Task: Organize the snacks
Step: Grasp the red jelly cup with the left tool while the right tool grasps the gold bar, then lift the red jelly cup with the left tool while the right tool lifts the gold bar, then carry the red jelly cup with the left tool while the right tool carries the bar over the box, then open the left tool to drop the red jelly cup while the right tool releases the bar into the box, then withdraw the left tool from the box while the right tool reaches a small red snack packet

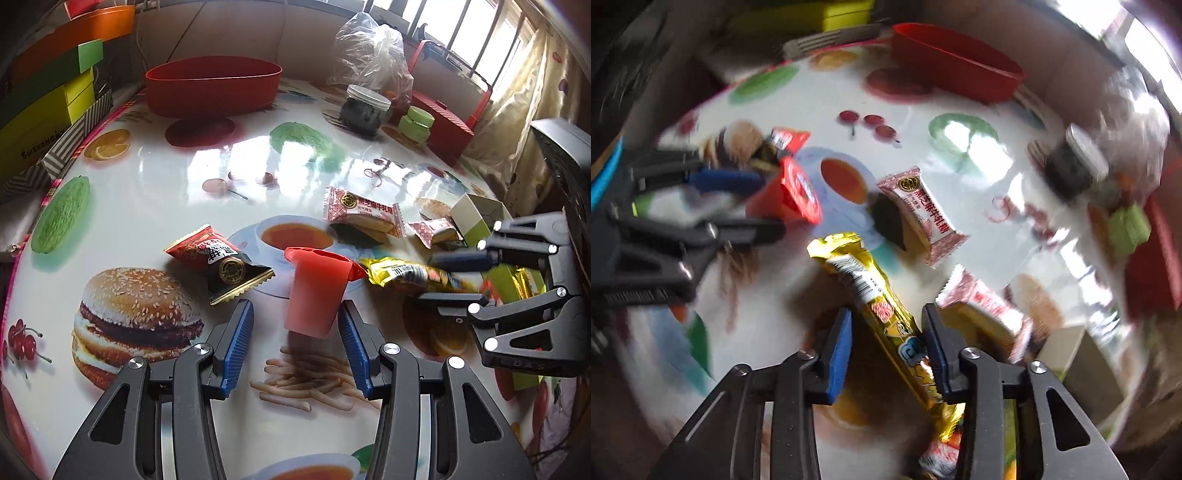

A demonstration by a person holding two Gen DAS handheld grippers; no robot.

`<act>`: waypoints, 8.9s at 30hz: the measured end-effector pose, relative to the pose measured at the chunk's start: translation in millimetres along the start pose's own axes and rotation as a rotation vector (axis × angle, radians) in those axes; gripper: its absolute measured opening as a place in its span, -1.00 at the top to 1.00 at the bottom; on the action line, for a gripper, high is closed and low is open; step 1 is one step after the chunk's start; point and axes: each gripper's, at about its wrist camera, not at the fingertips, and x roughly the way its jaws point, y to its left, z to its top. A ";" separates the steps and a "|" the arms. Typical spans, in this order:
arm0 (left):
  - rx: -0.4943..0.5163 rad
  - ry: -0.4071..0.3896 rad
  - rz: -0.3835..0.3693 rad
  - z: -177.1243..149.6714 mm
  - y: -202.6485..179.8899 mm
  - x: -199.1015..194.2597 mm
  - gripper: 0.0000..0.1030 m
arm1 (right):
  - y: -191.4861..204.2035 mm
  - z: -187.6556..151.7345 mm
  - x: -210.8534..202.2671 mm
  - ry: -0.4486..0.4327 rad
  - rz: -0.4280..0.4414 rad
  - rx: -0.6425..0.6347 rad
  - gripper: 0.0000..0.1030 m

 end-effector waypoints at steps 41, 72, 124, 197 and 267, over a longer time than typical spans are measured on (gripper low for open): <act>0.085 -0.013 -0.018 8.6 -26.6 13.0 0.40 | 1.9 -41.9 -10.1 -0.190 0.034 0.429 0.57; 0.063 -0.093 -0.047 6.3 -35.8 -13.9 0.40 | 1.4 -56.7 -30.1 -0.266 0.055 0.519 0.57; 0.272 -0.144 -0.207 21.8 -148.8 -32.9 0.40 | -50.1 -135.6 -95.8 -0.381 -0.070 0.733 0.58; 0.373 0.007 -0.270 9.4 -229.7 26.5 0.40 | -90.8 -211.7 -90.2 -0.306 -0.285 0.875 0.21; 0.032 -0.074 -0.147 -5.1 -52.1 -19.7 0.20 | 16.5 -89.5 -57.4 -0.187 -0.198 0.244 0.12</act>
